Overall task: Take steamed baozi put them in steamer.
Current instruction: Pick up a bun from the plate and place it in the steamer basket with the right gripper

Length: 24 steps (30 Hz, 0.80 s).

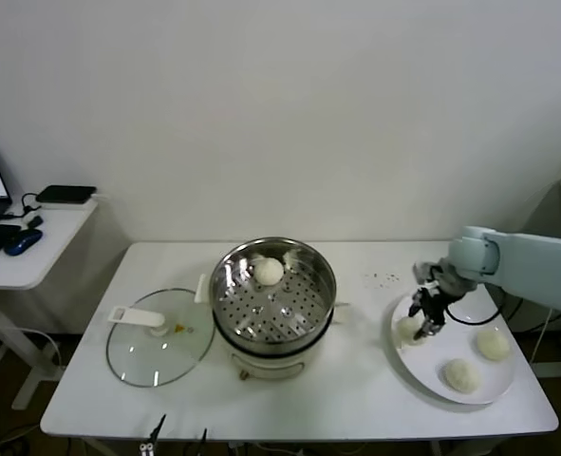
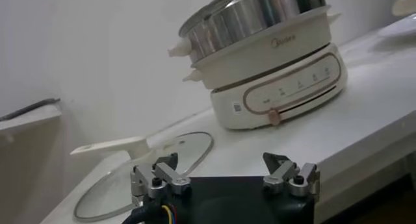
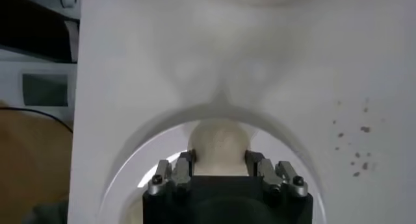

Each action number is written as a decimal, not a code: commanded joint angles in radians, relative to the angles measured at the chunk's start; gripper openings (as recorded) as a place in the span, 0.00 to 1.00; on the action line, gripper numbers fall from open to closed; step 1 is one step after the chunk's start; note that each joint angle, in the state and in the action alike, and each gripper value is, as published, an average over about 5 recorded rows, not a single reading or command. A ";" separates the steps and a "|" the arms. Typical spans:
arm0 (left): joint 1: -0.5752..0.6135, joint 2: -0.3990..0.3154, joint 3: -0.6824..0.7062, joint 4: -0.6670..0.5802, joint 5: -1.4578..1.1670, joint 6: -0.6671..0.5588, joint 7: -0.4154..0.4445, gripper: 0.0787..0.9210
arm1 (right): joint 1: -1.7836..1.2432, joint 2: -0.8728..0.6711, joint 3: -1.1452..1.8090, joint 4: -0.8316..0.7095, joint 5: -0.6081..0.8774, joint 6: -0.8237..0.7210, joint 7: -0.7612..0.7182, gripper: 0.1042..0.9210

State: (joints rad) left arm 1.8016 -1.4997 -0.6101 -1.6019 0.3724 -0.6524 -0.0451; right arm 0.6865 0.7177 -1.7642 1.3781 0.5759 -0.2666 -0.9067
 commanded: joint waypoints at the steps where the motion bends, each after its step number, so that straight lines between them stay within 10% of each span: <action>1: 0.001 0.006 0.005 -0.002 0.006 -0.001 0.001 0.88 | 0.369 0.115 -0.183 0.074 0.254 0.017 -0.084 0.53; 24: 0.031 0.018 0.007 -0.039 0.017 0.000 0.006 0.88 | 0.259 0.565 0.084 -0.104 0.512 -0.092 -0.008 0.54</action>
State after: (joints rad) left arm 1.8260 -1.4820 -0.6011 -1.6326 0.3878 -0.6529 -0.0389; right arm 1.0091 1.0725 -1.7799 1.3661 1.0082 -0.3280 -0.9464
